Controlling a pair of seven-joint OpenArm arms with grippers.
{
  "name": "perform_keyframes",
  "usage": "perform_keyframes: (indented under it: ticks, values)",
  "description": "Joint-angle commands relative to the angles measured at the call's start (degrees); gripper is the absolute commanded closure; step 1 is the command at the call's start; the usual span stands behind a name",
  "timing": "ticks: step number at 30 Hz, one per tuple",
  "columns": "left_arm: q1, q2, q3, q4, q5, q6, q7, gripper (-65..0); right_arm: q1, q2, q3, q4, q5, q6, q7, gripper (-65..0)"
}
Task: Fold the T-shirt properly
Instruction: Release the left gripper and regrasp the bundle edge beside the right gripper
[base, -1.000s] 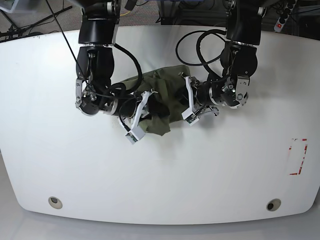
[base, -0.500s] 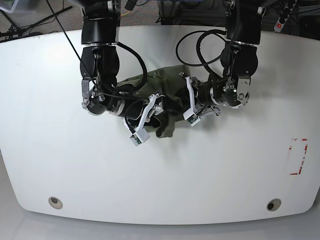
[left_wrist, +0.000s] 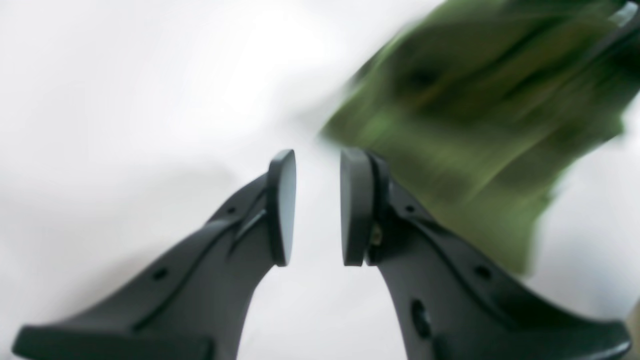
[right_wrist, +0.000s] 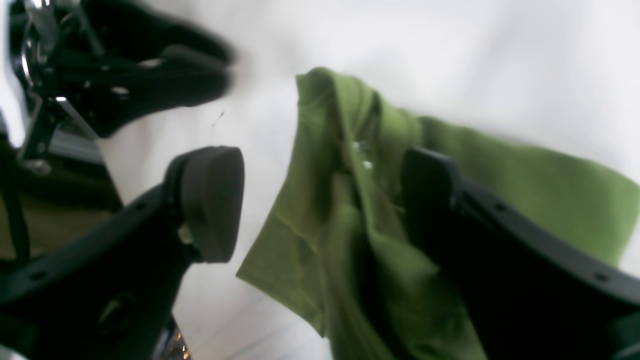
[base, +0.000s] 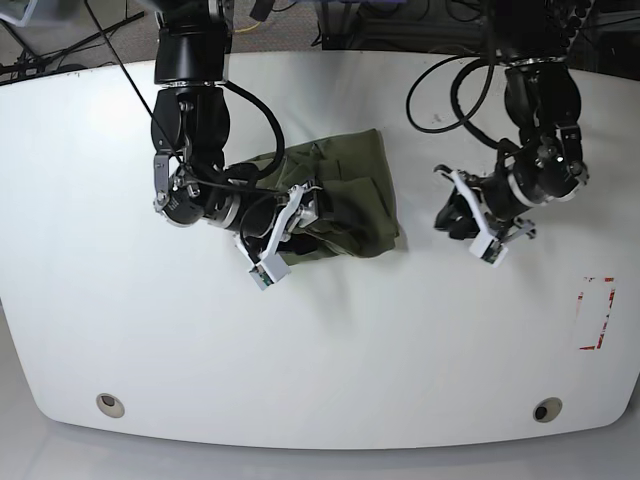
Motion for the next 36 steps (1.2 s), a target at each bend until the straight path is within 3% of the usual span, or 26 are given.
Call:
perform_keyframes:
  ticks: [1,4,8,15,19,22,27,36]
  values:
    - [0.32,-2.26,-2.35,2.95,-1.36,-0.08,-1.34,-13.6,-0.3,-0.2,-0.27,1.02,1.47,0.41,0.75,-47.2]
    - [2.17,-3.93,-5.51,4.27,-1.36,-0.08,-1.34,-13.8,-3.03,-0.38,-1.23,1.02,1.47,0.41,0.75,-47.2]
    - [3.93,-5.07,-8.32,5.85,-1.36,-0.08,-1.34,-13.8,-4.61,-0.47,-8.27,1.02,1.47,0.05,1.19,-47.2]
    - [4.28,-5.07,-8.41,6.29,-1.36,-0.08,-1.34,-13.8,-5.75,-3.1,-18.11,2.42,1.2,-0.12,1.72,-47.2]
    - [4.19,-5.07,-6.74,6.29,-1.27,-0.08,-1.34,-13.8,-5.49,-2.75,-18.02,6.55,1.38,-0.12,1.89,-47.2]
    - [3.84,-5.07,-4.28,6.29,-1.01,-0.08,-1.42,-13.8,-4.7,0.68,-14.95,11.04,1.47,0.32,1.89,-47.2]
    - [3.14,-5.07,1.96,6.29,-0.92,-0.08,-1.42,-13.8,-4.61,3.4,-8.71,13.76,1.47,0.41,1.63,-47.2]
    - [3.4,-4.46,11.37,14.03,-1.36,-0.08,-1.42,-13.6,-3.73,7.71,-8.27,13.5,1.03,-0.12,4.09,-47.2]
